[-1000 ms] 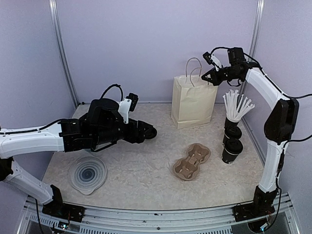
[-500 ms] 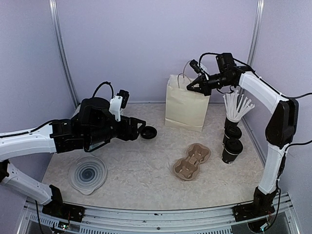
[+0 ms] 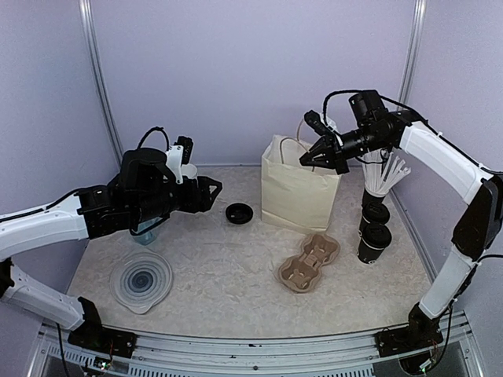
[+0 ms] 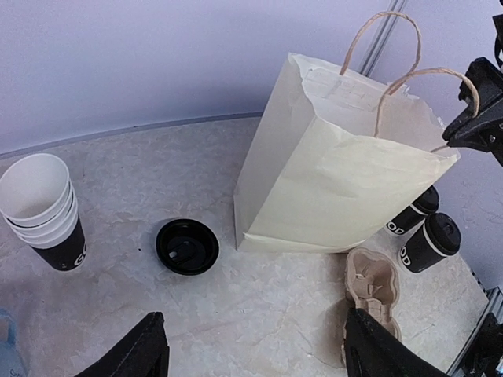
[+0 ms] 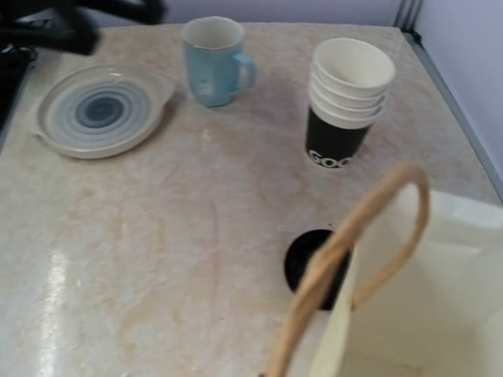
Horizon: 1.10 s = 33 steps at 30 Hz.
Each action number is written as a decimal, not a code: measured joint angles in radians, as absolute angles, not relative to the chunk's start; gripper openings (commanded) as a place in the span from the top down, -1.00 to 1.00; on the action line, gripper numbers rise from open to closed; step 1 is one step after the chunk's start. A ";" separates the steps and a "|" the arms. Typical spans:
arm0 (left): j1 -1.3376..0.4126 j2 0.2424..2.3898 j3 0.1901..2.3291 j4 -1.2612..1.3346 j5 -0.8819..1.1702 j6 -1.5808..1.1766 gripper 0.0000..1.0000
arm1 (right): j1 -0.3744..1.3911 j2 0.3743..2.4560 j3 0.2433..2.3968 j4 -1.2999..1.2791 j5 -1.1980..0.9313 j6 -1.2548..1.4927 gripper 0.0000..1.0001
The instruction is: Pack the takeout coffee
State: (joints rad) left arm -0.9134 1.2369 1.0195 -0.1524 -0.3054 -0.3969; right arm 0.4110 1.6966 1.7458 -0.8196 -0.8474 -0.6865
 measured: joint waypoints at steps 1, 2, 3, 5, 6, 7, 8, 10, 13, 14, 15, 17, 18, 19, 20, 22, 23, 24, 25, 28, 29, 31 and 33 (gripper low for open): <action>-0.908 1.237 1.019 -0.152 -0.299 -0.398 -0.50 | 0.416 1.685 1.737 -0.827 -0.852 -0.696 1.00; -0.904 1.237 1.019 -0.152 -0.294 -0.400 -0.50 | 0.418 1.674 1.730 -0.836 -0.854 -0.710 1.00; -0.901 1.237 1.019 -0.152 -0.289 -0.400 -0.50 | 0.419 1.665 1.721 -0.848 -0.857 -0.723 1.00; -0.896 1.237 1.021 -0.157 -0.277 -0.399 -0.51 | 0.427 1.649 1.705 -0.876 -0.860 -0.751 1.00; -0.893 1.237 1.024 -0.162 -0.271 -0.398 -0.51 | 0.435 1.642 1.696 -0.890 -0.862 -0.766 1.00; -0.890 1.238 1.033 -0.174 -0.266 -0.395 -0.51 | 0.442 1.637 1.690 -0.900 -0.864 -0.776 1.00; -0.887 1.241 1.044 -0.182 -0.261 -0.390 -0.51 | 0.452 1.631 1.682 -0.915 -0.868 -0.791 1.00; -0.877 1.254 1.088 -0.207 -0.250 -0.375 -0.52 | 0.472 1.624 1.670 -0.942 -0.873 -0.814 1.00; -0.856 1.288 1.181 -0.229 -0.218 -0.332 -0.53 | 0.517 1.623 1.671 -1.007 -0.877 -0.860 1.00; -0.847 1.302 1.214 -0.236 -0.202 -0.316 -0.53 | 0.536 1.623 1.671 -1.031 -0.878 -0.876 1.00; -0.839 1.318 1.249 -0.243 -0.181 -0.299 -0.54 | 0.554 1.623 1.672 -1.056 -0.879 -0.890 1.00; -0.827 1.359 1.322 -0.258 -0.131 -0.258 -0.56 | 0.588 1.623 1.674 -1.103 -0.879 -0.913 1.00; -0.823 1.380 1.355 -0.264 -0.107 -0.238 -0.56 | 0.600 1.623 1.675 -1.122 -0.879 -0.924 1.00; -0.820 1.402 1.386 -0.272 -0.079 -0.218 -0.57 | 0.608 1.623 1.676 -1.137 -0.879 -0.929 1.00; -0.818 1.431 1.424 -0.280 -0.047 -0.195 -0.57 | 0.618 1.622 1.676 -1.152 -0.878 -0.936 1.00; -0.819 1.485 1.485 -0.296 0.003 -0.156 -0.59 | 0.627 1.620 1.676 -1.182 -0.876 -0.950 1.00; -0.819 1.509 1.509 -0.305 0.022 -0.142 -0.60 | 0.628 1.617 1.676 -1.193 -0.874 -0.954 1.00; -0.820 1.544 1.546 -0.321 0.049 -0.121 -0.60 | 0.628 1.613 1.676 -1.200 -0.872 -0.956 1.00; -0.821 1.571 1.570 -0.330 0.064 -0.104 -0.61 | 0.628 1.607 1.676 -1.207 -0.870 -0.958 1.00; -0.833 1.658 1.626 -0.347 0.097 -0.049 -0.62 | 0.630 1.579 1.674 -1.218 -0.867 -0.961 1.00; -0.841 1.681 1.634 -0.353 0.099 -0.029 -0.62 | 0.630 1.567 1.672 -1.219 -0.867 -0.962 1.00; -0.862 1.728 1.658 -0.375 0.096 0.008 -0.59 | 0.632 1.546 1.667 -1.223 -0.867 -0.962 1.00; -0.879 1.779 1.703 -0.396 0.078 0.029 -0.54 | 0.633 1.530 1.657 -1.224 -0.867 -0.964 1.00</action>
